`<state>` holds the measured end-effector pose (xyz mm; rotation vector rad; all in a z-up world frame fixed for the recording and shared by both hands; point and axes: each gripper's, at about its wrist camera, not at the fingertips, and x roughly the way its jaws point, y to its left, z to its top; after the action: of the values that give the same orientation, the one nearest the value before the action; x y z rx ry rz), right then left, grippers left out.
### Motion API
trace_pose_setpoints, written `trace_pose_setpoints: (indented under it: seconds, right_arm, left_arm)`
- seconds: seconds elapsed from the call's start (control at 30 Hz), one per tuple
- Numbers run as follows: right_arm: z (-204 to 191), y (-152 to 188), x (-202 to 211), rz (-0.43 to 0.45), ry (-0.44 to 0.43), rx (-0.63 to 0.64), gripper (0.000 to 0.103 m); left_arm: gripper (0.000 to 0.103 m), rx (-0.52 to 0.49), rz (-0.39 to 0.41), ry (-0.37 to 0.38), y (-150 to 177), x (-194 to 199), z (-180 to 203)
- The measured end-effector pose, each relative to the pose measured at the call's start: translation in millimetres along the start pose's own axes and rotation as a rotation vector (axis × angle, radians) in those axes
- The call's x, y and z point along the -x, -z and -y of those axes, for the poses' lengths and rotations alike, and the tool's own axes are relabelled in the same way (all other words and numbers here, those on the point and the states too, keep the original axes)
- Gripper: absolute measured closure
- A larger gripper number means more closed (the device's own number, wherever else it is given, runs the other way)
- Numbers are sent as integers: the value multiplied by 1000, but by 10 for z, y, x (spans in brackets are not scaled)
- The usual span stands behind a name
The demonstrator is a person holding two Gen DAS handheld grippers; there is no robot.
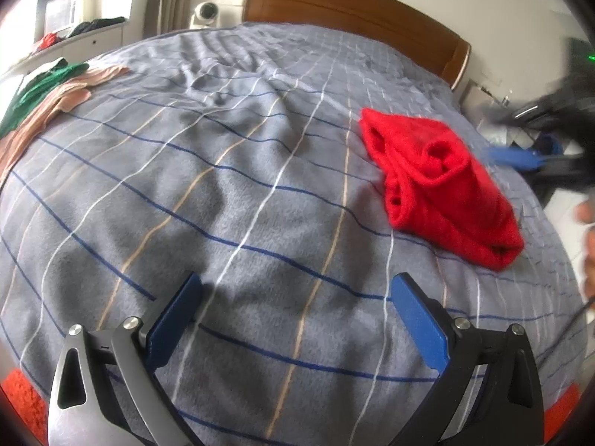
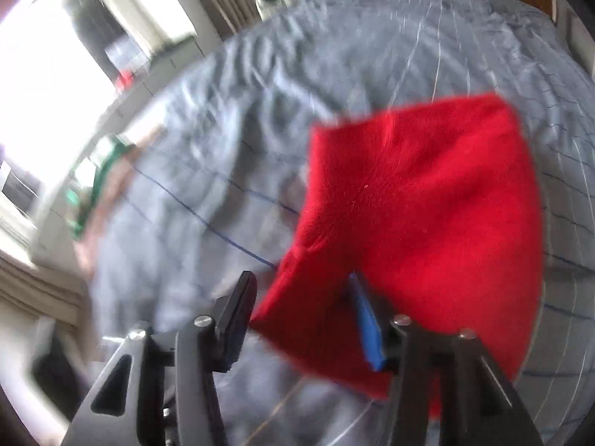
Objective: Fold small clothes
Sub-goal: 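Lift the held end and fold it over the sweater with the right gripper, then open the right gripper to release the fold and withdraw it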
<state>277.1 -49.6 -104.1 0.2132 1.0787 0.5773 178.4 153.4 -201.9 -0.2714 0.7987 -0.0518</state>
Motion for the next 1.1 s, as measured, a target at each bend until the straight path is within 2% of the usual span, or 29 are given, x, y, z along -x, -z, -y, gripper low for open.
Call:
trace_pose_setpoints:
  seconds: [0.03,0.07,0.1,0.17,0.23,0.3,0.33,0.4,0.5,0.6,0.7,0.73,0.87,1.0,1.03,1.1]
  right_arm:
    - [0,-7,273,65,0,18,31]
    - [-20,-33,426,100,20,37,28]
    - [-24,-28,570,127,63,61,28]
    - [-33,-3,608,115,124,105,28]
    - [-4,72,474,84,149,128,28]
    - [15,173,179,48,158,130,36]
    - [8,212,-20,25,160,138,44]
    - [-29,349,-384,-41,179,167,49]
    - [-128,411,-432,-45,246,227,49]
    - [-133,337,12,33,209,202,48]
    - [-54,318,520,141,262,202,28]
    - [27,348,644,166,291,196,26]
    - [325,485,506,109,329,133,26]
    - [619,701,36,-24,276,24,27]
    - [632,743,1,-30,267,11,27]
    - [598,798,111,21,249,1,27]
  left_arm:
    - [1,14,3,6,-13,-3,-10]
    - [1,23,6,11,-22,-5,-20]
    - [1,29,8,13,-31,-12,-26]
    - [1,26,6,8,-29,-21,-17]
    - [1,11,6,-2,-7,-15,6]
    - [1,-3,5,-9,10,-10,25]
    - [1,-12,4,-14,22,-11,36]
    - [1,-37,2,-28,54,-15,71]
    - [1,-56,-1,-40,71,-24,99]
    - [1,-53,0,-31,65,-24,115]
    - [1,-48,-3,-29,53,-40,127]
    - [1,-49,-4,-31,54,-46,133]
    - [1,-53,-9,-41,73,-62,146]
    - [1,-77,-10,-55,114,-54,172]
    - [1,-83,-9,-59,122,-52,179]
    - [1,-95,-8,-69,130,-49,197]
